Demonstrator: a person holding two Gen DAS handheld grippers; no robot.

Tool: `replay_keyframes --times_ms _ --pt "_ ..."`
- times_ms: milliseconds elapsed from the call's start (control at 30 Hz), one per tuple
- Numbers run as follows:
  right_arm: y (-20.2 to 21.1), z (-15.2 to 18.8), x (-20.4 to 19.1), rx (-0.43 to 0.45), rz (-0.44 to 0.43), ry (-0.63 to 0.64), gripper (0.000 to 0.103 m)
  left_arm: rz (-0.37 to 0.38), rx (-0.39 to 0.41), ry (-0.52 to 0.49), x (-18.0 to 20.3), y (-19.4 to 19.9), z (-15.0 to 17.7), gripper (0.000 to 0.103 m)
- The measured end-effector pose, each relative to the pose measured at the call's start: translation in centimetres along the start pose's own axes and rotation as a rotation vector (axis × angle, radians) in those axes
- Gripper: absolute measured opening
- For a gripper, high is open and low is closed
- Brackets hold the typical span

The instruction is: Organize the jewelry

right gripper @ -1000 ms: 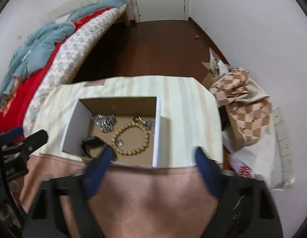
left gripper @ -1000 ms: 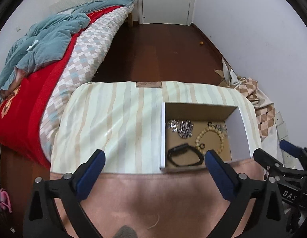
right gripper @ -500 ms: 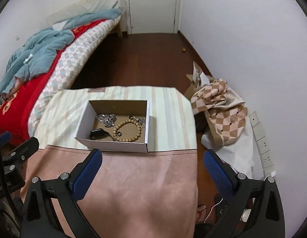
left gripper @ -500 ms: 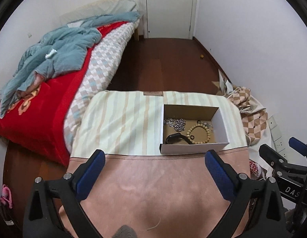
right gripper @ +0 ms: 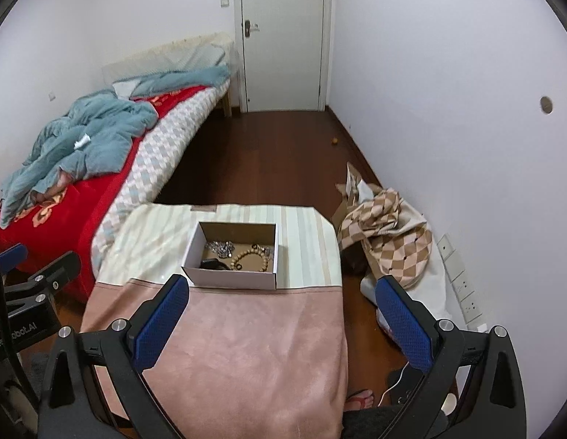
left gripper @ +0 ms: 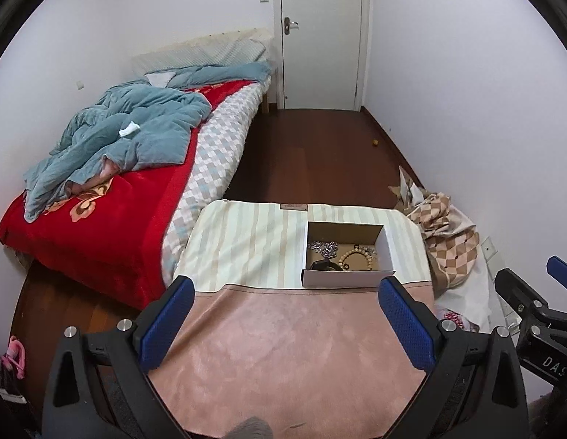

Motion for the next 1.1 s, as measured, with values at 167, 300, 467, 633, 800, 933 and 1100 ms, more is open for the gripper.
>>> replay_keyframes --times_ms 167,300,467,633,800,933,1100 --pt "3.4 -0.3 -0.3 0.037 -0.005 0.011 0.103 0.006 0.004 0.003 -0.1 2.2 0.2 0.103" --pt "5.3 -0.5 -0.5 0.046 -0.017 0.017 0.103 0.012 0.000 0.011 -0.3 3.3 0.3 0.103" --pt "5.9 -0.7 -0.6 0.035 -0.025 0.024 0.103 0.009 0.001 0.018 -0.4 3.9 0.3 0.103" --pt "4.7 -1.9 -0.4 0.015 -0.010 0.018 0.103 0.010 -0.025 0.021 -0.3 3.1 -0.4 0.103" --pt "3.0 -3.3 -0.3 0.015 0.013 0.013 0.103 0.005 -0.023 0.027 -0.1 1.9 -1.9 0.103" --pt "1.3 -4.1 -0.3 0.005 0.026 0.011 0.103 -0.013 -0.036 0.021 0.1 0.6 -3.0 0.103" --pt "-0.8 -4.9 0.0 -0.013 0.039 0.001 0.103 -0.024 -0.061 0.002 0.6 -1.2 -3.8 0.103"
Point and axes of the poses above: each gripper's, at about its wrist camera, not at the fingertips, and y roughly against the way its jaws point, x to its right, z to its underside, the point moved 5 cm from there along -y, roughly the way its jaws point, and after that the axes turned 5 degrees about -y, right-handed, at the moved point
